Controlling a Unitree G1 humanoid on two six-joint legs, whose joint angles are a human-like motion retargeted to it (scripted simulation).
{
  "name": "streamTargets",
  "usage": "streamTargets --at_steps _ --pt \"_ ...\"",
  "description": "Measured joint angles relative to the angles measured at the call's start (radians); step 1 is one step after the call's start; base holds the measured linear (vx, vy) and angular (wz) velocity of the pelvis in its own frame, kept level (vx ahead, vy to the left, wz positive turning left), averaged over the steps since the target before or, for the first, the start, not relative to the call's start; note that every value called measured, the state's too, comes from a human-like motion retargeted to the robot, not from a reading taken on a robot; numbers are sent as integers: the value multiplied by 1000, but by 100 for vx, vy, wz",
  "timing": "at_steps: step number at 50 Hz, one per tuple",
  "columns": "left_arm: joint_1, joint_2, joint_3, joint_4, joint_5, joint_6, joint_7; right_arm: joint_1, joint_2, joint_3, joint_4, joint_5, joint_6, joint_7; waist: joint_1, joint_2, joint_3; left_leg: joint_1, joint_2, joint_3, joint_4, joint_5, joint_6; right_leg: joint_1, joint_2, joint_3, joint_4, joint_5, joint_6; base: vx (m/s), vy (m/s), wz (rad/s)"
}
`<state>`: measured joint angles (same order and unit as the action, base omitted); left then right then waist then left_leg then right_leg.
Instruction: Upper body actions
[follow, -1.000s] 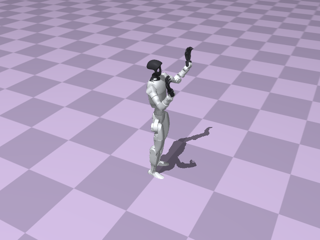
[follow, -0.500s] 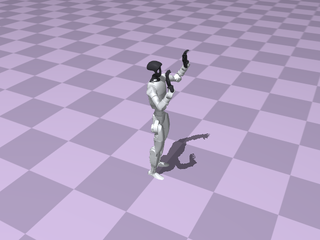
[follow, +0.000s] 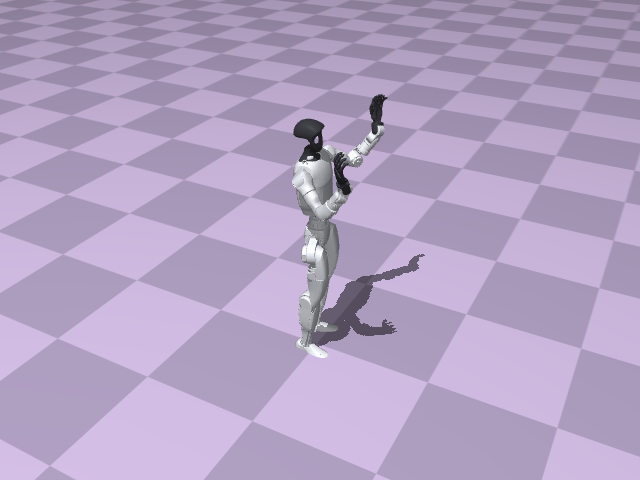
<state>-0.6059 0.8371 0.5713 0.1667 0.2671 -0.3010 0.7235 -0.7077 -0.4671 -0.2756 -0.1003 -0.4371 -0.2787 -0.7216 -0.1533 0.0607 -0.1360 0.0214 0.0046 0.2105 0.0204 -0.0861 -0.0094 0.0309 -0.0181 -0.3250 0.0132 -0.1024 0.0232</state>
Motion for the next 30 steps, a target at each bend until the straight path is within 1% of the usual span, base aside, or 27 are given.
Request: streamTargets --at_steps 5,13,18,22,25,30 --pt "-8 29 -57 -53 124 -14 0 -13 -42 65 -43 -64 -26 -8 1 1 -2 1 1 0 0 0 0 0 0 0 0 0 0 0 0 0" --pt "-86 53 -234 -145 218 -86 -66 -48 -136 192 -135 -190 -87 -16 9 1 -8 -1 0 -1 0 1 1 1 0 -2 0 -1 1 0 0 0" --pt "-130 59 -299 -190 332 -82 -64 -63 -186 234 -180 -294 -101 -41 15 1 -8 -1 0 -1 0 1 1 2 -1 -3 0 -1 2 0 0 0" --pt "-142 50 -309 -189 372 -64 -49 -64 -187 245 -177 -321 -103 -47 17 2 -11 -1 0 1 0 0 1 1 -1 0 0 0 1 0 0 0" --pt "-134 36 -293 -169 337 -54 -48 -57 -170 230 -158 -308 -98 -48 17 4 -12 0 0 3 0 -1 1 0 0 2 0 0 1 0 0 0" --pt "-104 5 -223 -122 252 -30 -36 -22 -110 163 -105 -246 -58 -39 16 5 -14 0 0 3 0 -1 1 0 -1 2 0 0 1 0 0 0"
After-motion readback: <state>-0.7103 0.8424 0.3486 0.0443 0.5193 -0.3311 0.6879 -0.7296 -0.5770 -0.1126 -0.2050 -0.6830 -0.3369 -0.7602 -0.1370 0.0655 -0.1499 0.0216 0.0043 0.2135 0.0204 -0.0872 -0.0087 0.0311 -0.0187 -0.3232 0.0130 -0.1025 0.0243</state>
